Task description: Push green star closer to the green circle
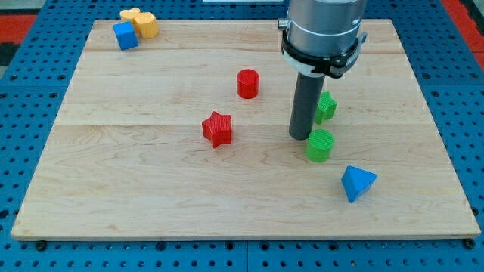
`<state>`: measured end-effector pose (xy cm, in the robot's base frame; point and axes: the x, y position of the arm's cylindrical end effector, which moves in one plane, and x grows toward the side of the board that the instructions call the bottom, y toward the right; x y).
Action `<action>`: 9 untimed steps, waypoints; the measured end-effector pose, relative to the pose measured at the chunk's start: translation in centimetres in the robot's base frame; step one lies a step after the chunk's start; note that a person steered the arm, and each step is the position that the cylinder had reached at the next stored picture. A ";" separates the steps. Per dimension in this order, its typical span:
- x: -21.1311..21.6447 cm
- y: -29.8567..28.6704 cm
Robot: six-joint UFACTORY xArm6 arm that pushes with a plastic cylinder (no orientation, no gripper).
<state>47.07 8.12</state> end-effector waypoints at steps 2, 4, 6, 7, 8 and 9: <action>1.9 4.0; -1.0 11.4; -10.0 7.3; -10.0 3.8; -9.2 7.0; -7.8 10.0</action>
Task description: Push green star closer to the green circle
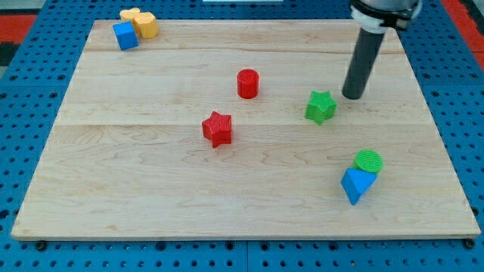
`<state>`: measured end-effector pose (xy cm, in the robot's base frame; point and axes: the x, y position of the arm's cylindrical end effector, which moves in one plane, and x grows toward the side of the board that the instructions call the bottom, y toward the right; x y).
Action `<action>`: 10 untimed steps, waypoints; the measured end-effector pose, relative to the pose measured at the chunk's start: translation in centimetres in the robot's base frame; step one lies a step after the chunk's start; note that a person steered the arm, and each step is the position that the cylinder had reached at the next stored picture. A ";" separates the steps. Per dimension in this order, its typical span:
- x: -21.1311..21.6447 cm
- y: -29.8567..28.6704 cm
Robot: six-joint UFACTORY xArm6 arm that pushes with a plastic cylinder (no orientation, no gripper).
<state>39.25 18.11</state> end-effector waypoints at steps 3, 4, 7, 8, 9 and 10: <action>-1.7 -6.0; 0.0 -6.1; 4.4 -7.3; 4.3 -12.0; 5.8 -9.6; 6.3 -4.6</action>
<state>45.54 13.46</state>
